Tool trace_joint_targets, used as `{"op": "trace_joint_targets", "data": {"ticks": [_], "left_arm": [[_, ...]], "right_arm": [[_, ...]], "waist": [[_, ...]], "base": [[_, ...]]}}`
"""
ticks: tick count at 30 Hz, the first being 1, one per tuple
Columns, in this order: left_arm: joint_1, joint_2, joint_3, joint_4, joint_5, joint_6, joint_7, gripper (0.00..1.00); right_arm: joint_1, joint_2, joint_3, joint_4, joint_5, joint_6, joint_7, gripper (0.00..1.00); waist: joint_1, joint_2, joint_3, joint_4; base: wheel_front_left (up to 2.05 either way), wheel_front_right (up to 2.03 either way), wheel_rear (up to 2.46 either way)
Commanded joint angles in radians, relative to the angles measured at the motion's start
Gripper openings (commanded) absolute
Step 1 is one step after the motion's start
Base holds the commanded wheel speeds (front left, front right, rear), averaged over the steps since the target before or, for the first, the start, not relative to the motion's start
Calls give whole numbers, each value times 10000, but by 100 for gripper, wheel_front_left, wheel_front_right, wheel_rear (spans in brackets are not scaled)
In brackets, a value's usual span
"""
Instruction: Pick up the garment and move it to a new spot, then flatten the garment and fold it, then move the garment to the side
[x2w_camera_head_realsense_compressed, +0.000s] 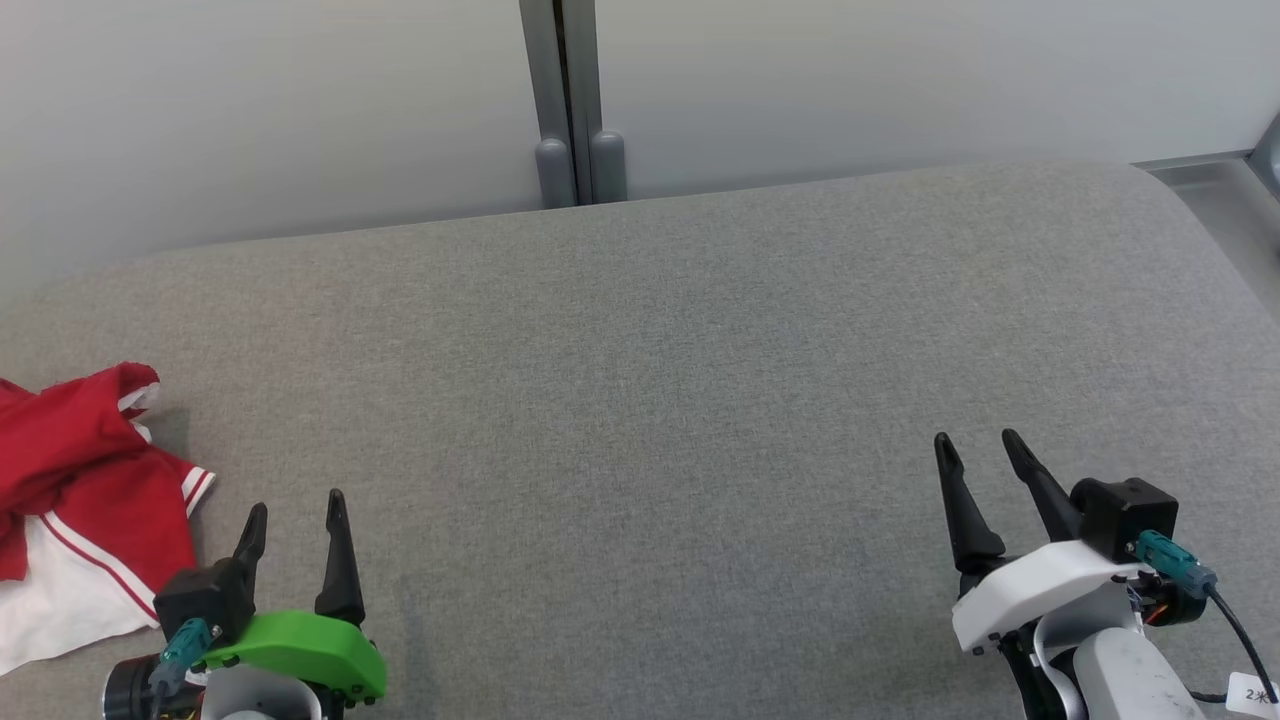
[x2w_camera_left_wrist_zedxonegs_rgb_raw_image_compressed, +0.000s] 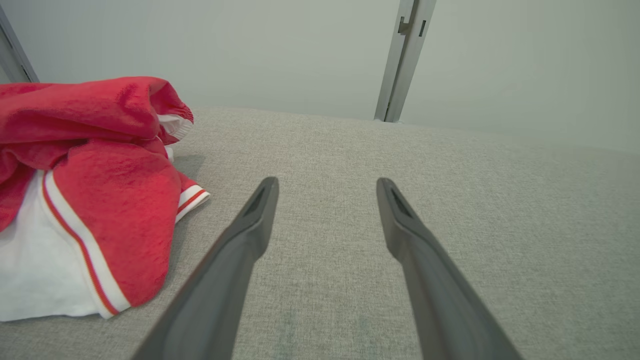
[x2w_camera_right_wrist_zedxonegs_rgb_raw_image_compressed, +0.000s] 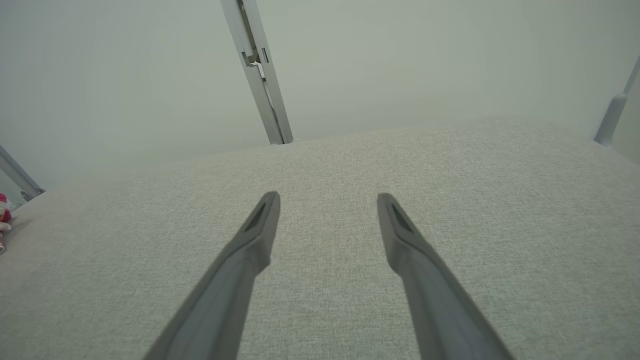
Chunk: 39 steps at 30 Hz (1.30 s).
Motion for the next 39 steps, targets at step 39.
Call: {"op": "trace_joint_targets", "data": {"ticks": [39], "left_arm": [[508, 22, 1840, 1013, 2252, -712, -610, 100]], "right_arm": [[-536, -81, 977, 776, -1601, -2, -642, 100]], "waist": [[-1, 0, 463, 5385]], "base": [[0, 0, 0]]}}
